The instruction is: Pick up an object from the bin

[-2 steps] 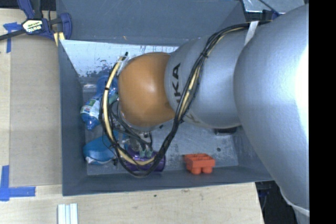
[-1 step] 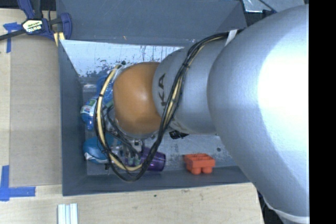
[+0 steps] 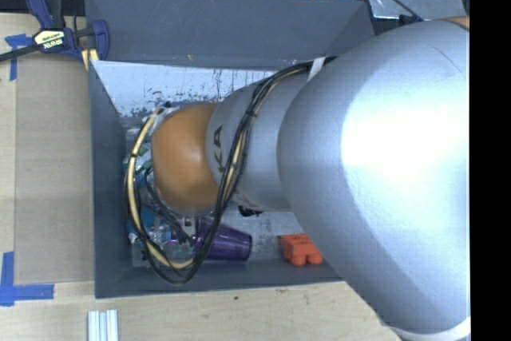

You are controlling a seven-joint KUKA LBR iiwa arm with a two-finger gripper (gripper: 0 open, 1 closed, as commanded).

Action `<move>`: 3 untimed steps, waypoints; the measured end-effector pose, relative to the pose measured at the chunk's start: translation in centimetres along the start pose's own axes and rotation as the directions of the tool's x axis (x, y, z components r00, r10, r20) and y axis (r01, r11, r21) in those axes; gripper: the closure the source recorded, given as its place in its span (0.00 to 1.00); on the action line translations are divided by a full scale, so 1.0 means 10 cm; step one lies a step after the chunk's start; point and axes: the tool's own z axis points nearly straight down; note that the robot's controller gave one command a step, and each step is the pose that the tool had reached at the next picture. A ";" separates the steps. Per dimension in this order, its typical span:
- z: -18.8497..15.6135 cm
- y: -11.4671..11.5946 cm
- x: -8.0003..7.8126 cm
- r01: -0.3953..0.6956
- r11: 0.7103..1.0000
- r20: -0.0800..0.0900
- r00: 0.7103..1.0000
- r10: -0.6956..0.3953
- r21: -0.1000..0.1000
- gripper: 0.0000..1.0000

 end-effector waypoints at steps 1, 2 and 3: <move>0.00 -0.14 0.02 -0.208 0.978 -0.013 0.978 0.208 0.008 1.00; 0.00 -0.14 0.02 -0.208 0.978 -0.013 0.978 0.208 0.008 1.00; -0.06 -0.16 0.04 -0.208 0.978 -0.017 0.978 0.208 0.012 1.00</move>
Offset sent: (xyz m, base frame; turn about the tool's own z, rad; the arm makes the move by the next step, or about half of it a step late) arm 0.0000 0.0000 0.0000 0.0000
